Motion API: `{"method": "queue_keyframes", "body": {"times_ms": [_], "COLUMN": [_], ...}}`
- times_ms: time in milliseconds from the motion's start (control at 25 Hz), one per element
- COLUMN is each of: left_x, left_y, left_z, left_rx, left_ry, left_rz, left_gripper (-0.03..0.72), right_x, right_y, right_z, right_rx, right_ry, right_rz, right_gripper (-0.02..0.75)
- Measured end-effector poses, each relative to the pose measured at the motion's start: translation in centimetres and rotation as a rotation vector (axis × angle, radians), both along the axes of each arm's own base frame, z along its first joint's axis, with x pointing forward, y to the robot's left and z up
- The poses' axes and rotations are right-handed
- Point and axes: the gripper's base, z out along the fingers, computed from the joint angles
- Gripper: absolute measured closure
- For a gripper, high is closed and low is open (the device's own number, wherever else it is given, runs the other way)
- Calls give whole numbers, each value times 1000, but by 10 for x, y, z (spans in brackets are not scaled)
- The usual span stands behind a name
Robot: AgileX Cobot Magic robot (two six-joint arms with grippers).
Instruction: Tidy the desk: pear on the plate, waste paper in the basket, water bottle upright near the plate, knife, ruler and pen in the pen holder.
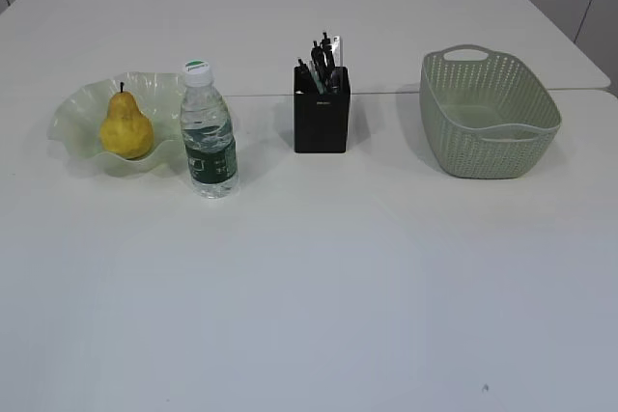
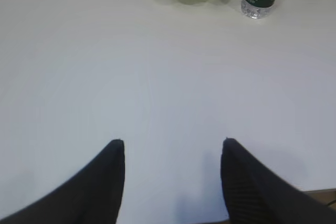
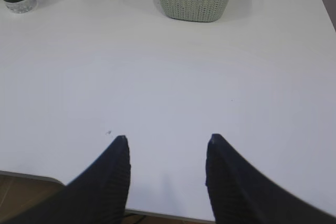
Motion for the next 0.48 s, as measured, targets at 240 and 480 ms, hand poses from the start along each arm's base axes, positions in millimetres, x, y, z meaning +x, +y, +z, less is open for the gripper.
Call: {"method": "queue_keyframes", "body": {"times_ms": [240, 480], "left_x": [6, 8], "left_y": [-1, -2], "left_z": [-1, -1], "left_rx": [11, 19], "left_ry": [-48, -60], "left_rz": [-15, -26], "left_gripper": [280, 224], "right_x": [0, 0], "right_y": [0, 0], "right_z": [0, 0], "right_rx": [0, 0], "right_ry": [0, 0], "right_rz": [0, 0], "right_gripper": [387, 388]}}
